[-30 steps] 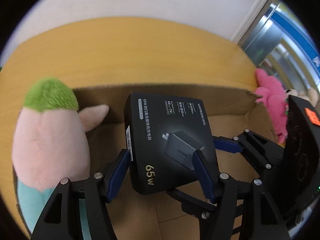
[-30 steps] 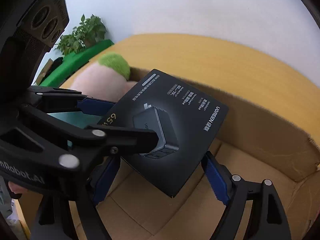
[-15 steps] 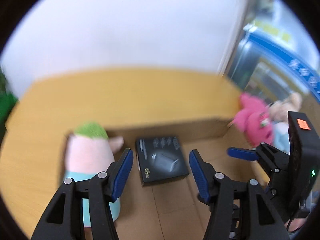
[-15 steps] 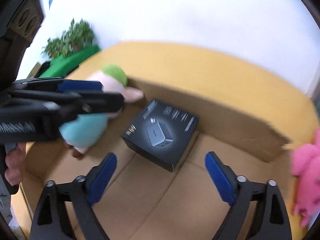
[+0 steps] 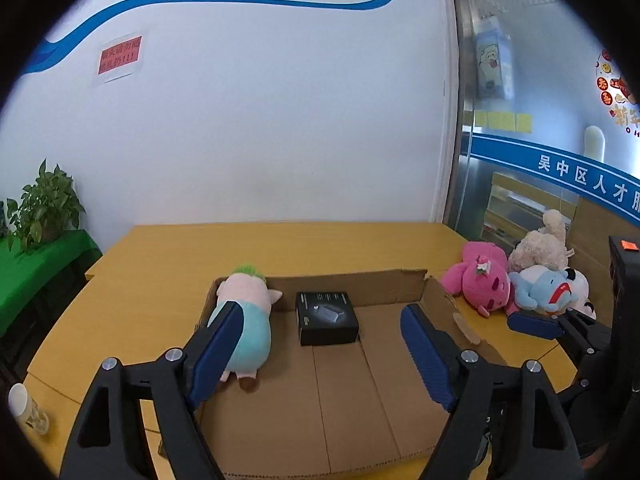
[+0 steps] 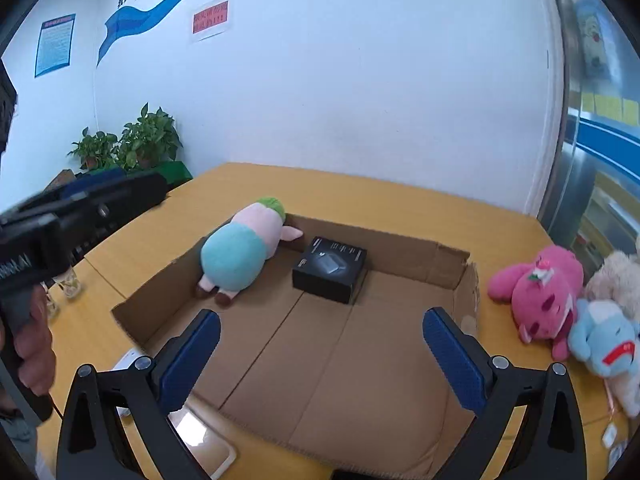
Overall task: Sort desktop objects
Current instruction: 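Withdraw both grippers toward the sunglasses on the table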
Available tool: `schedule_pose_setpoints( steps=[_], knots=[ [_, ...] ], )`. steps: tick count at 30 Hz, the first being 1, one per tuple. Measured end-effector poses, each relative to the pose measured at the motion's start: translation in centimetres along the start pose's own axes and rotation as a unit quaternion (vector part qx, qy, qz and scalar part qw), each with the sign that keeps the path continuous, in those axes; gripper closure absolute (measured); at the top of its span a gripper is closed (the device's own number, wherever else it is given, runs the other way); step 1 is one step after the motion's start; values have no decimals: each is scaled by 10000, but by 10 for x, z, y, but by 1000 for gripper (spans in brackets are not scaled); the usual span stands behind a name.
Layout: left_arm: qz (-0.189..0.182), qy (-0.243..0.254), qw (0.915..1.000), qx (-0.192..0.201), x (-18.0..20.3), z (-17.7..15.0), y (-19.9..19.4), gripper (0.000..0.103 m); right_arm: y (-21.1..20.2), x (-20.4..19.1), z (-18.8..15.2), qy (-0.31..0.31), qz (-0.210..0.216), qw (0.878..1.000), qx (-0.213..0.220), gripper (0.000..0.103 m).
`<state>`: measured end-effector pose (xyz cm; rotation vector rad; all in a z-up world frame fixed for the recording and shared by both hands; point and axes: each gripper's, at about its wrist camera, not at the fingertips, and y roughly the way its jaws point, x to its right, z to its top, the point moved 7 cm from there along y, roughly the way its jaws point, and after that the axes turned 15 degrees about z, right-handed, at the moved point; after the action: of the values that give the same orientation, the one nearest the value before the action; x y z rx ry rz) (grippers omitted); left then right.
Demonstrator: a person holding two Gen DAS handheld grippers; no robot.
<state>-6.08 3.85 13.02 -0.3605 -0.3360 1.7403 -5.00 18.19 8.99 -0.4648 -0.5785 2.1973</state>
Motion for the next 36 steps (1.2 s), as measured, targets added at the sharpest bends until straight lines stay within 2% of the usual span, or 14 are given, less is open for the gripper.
schedule_pose_setpoints(
  steps=[2,3,4,6,8,10,11,13,17,22,26,31,36],
  knots=[
    [-54,67,9999,-97,0,-12,-5,45,-14,-4,-12,31,-109,9999,-51,0],
    [-109,71,9998,-176,2,-18,-6,58,-17,-8,-17,28,-162,9998,-67,0],
    [-150,48,9996,-246,4,-23,-6,62,-21,-12,-21,14,-193,9998,-79,0],
    [-143,3,9994,-315,5,-30,-8,62,-23,-19,-28,-19,-164,9998,-98,0],
    [-130,-23,9993,-338,4,-34,-11,56,-26,-26,-32,-45,-199,9998,-70,0],
    [-69,-42,9994,-324,3,-37,-12,33,-28,-31,-35,-71,-210,9997,-61,0],
    [-39,-45,9995,-308,2,-38,-13,30,-29,-33,-37,-85,-214,9997,-80,0],
    [-33,-15,9995,-300,3,-41,-14,30,-30,-35,-40,-113,-236,9996,-60,1],
    [-52,13,9992,-404,5,-50,-12,29,-37,-28,-44,-89,-293,9995,39,9],
    [-97,17,9975,-699,4,-74,-5,28,-50,0,-63,141,-165,9998,-6,0],
    [-104,17,9956,-936,-2,-99,0,29,-61,45,-100,464,-199,9983,-297,0],
    [-265,-159,9905,-1340,-8,-131,5,29,-64,121,-165,1052,-89,9902,-911,0],
    [-392,-64,9844,-1711,1,-160,11,29,-40,164,-214,1403,344,9804,-1337,0]
  ],
)
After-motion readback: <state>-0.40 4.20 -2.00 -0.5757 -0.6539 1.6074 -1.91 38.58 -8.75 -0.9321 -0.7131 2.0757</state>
